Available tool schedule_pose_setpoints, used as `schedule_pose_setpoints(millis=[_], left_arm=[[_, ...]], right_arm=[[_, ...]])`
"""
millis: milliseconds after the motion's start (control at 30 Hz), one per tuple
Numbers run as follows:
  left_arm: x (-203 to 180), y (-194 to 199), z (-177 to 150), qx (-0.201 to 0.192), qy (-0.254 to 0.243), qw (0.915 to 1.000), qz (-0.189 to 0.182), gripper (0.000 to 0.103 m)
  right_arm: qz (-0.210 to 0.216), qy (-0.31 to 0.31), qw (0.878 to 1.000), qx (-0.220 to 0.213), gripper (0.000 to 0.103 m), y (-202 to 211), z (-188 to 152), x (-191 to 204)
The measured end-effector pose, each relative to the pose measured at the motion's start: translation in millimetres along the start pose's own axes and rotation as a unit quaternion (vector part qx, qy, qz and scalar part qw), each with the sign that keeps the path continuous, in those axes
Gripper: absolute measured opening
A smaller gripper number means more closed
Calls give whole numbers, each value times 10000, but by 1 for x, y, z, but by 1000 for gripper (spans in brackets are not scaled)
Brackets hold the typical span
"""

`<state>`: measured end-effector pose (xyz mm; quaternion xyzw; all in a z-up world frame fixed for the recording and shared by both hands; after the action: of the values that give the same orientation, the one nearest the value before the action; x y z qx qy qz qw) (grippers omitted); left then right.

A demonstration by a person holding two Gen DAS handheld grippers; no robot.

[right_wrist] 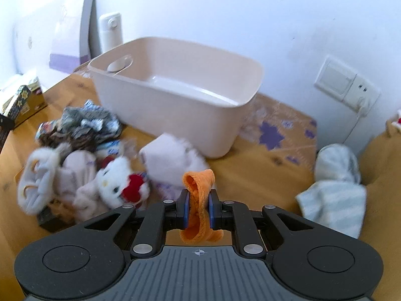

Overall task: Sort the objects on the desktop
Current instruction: 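Carry both items over the basket and open both tools to drop them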

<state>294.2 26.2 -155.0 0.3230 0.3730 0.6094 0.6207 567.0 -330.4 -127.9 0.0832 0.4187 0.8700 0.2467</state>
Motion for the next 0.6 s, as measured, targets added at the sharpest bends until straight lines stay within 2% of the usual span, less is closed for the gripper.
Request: schedule_pose_setpoints(millis=[233,600], left_arm=[[-20,7,62,-632,-219,9972,-343,23],[-74,11,154,-1494,-861,9822,-749,23]], right_arm=[[-239,-33,9992,-318,14,12,34,-21],[-502,-62,9949,-873,14,17,100,-43]])
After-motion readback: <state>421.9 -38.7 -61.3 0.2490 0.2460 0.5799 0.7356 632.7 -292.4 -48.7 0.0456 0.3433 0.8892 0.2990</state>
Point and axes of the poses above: each gripper's, at about its wrist camera, not at the fingertips, and y roughly against the way its jaws point, x to its left, z to its top, the point moved 3 cm from there along -y, roughly the way its jaws point
